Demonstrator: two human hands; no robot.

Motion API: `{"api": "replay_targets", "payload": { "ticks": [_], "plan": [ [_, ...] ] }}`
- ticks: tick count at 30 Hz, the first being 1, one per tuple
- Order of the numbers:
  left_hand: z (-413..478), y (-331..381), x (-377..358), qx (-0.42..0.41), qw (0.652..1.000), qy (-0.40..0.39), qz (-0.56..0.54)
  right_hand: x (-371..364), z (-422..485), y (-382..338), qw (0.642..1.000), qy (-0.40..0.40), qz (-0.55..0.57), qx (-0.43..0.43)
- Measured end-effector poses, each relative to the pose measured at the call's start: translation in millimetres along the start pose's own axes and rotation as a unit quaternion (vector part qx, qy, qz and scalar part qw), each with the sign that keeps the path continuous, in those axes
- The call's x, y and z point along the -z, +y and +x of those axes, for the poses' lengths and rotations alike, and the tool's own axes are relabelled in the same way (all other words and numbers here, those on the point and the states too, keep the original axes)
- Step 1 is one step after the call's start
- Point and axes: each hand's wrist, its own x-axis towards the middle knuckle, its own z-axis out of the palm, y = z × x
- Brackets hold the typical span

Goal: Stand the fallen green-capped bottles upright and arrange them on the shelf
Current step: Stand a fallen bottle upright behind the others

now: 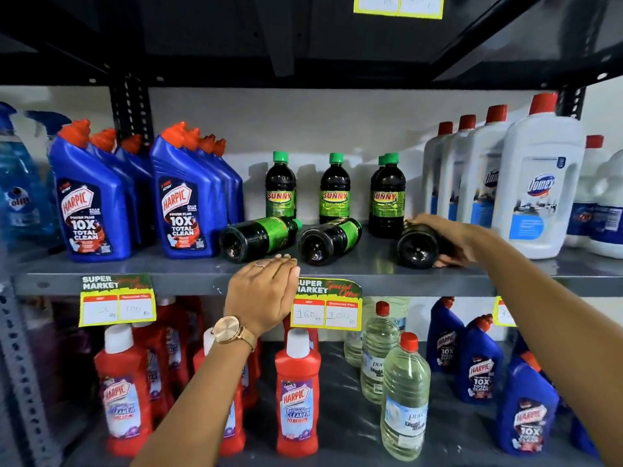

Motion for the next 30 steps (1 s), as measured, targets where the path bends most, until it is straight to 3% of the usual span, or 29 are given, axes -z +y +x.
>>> {"api": "replay_targets", "payload": {
  "ticks": [4, 7, 11, 16, 22, 26, 30],
  "plan": [
    [-0.8, -1.8, -3.9, -0.009, 0.999, 0.033, 0.005, -8.4, 13.1, 9.2, 0.986, 0.078, 0.107, 0.102],
    [-1.4, -2.1, -6.7, -0.007, 0.999, 0.045, 0.011, -14.3, 21.6, 6.2, 0.964, 0.173, 0.075, 0.187],
    [-0.8, -2.3, -8.6, -0.005, 0.998, 0.054, 0.009, -23.6, 25.9, 3.4, 0.945, 0.207, -0.027, 0.25],
    [-0.1, -2.6, -10.3, -0.01, 0.998, 0.059, 0.012, -30.4, 34.1, 0.9, 0.948, 0.174, -0.035, 0.264],
    [2.1, 1.3, -5.1, 0.011, 0.999, 0.038, 0.013, -39.1, 29.5, -7.1, 0.968, 0.088, 0.094, 0.216],
    [3.7, 6.8, -1.8, 0.063, 0.998, 0.025, -0.013, -41.4, 34.2, 2.1, 0.964, 0.123, 0.109, 0.21],
    [5.2, 10.2, 1.6, 0.093, 0.995, 0.001, -0.028, -42.7, 33.7, 4.4, 0.958, 0.197, 0.008, 0.208]
  ]
}}
